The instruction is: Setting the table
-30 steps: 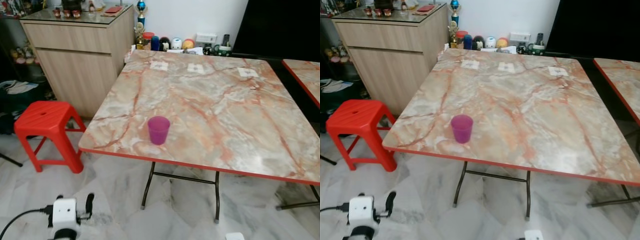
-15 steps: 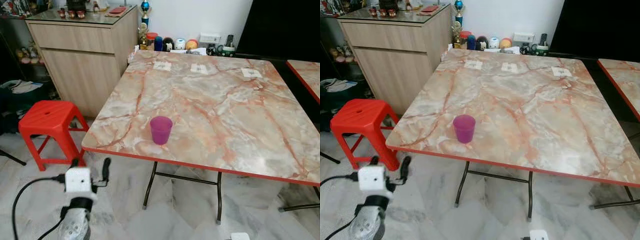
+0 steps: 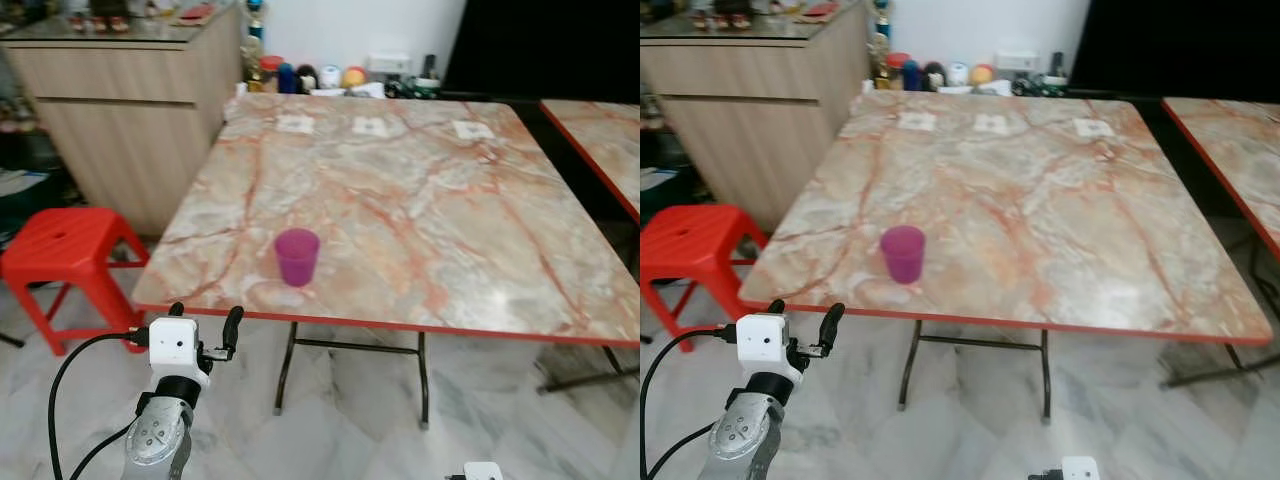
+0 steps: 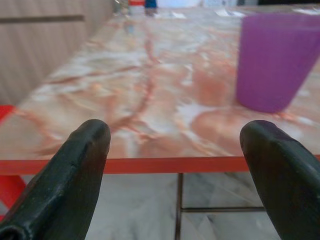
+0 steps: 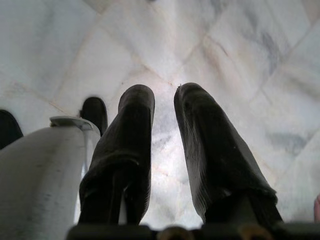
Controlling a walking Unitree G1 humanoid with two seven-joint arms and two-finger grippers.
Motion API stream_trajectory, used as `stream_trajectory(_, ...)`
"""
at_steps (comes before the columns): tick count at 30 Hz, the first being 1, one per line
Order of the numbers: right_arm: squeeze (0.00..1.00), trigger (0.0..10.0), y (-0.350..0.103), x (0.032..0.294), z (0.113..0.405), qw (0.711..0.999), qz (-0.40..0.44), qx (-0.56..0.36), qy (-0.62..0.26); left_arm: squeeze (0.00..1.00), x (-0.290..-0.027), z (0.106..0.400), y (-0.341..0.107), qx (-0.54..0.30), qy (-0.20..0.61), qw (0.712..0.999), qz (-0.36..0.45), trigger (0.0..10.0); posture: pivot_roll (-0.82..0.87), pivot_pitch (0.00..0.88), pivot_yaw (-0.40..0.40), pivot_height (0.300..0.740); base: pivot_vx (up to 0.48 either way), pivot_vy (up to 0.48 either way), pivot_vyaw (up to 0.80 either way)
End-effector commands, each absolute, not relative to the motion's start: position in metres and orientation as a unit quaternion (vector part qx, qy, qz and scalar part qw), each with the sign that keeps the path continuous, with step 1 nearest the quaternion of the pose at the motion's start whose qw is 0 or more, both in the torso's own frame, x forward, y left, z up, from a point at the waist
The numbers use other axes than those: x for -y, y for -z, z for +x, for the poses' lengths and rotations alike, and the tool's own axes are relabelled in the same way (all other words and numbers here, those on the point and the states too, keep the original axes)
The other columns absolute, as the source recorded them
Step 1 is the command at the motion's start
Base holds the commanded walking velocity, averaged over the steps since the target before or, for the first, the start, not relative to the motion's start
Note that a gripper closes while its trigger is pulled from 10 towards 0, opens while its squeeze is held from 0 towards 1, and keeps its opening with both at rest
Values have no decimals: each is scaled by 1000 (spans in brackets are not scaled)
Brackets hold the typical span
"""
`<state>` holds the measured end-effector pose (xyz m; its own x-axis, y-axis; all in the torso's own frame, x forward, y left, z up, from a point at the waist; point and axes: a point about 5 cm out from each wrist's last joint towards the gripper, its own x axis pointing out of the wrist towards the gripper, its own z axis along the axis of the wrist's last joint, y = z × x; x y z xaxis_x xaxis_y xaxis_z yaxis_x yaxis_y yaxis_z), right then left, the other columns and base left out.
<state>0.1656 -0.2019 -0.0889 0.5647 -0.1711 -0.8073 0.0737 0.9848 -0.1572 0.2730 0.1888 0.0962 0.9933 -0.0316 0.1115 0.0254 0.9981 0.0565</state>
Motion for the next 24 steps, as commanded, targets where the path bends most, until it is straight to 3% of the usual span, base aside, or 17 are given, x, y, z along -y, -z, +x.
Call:
stream_trajectory(1, 0, 10000, 90, 202, 163, 882, -48, -464, 74, 0, -189, 273, -99, 57, 17, 998, 28, 10000, 51, 112, -27, 740, 0, 0, -781)
stream_trajectory(12, 0, 10000, 90, 200, 165, 882, -53, -463, 67, 0, -201, 272, -103, 60, 1, 998, 11, 10000, 60, 115, -27, 740, 0, 0, -780)
stream_trajectory(17, 0, 10000, 89, 199, 166, 883, -54, -463, 63, 0, -202, 273, -104, 64, 0, 998, 19, 10000, 60, 113, -25, 740, 0, 464, -776)
stream_trajectory(24, 0, 10000, 89, 199, 166, 884, -53, -460, 62, 0, -202, 271, -105, 66, 5, 998, 20, 10000, 62, 113, -24, 740, 0, 0, -494)
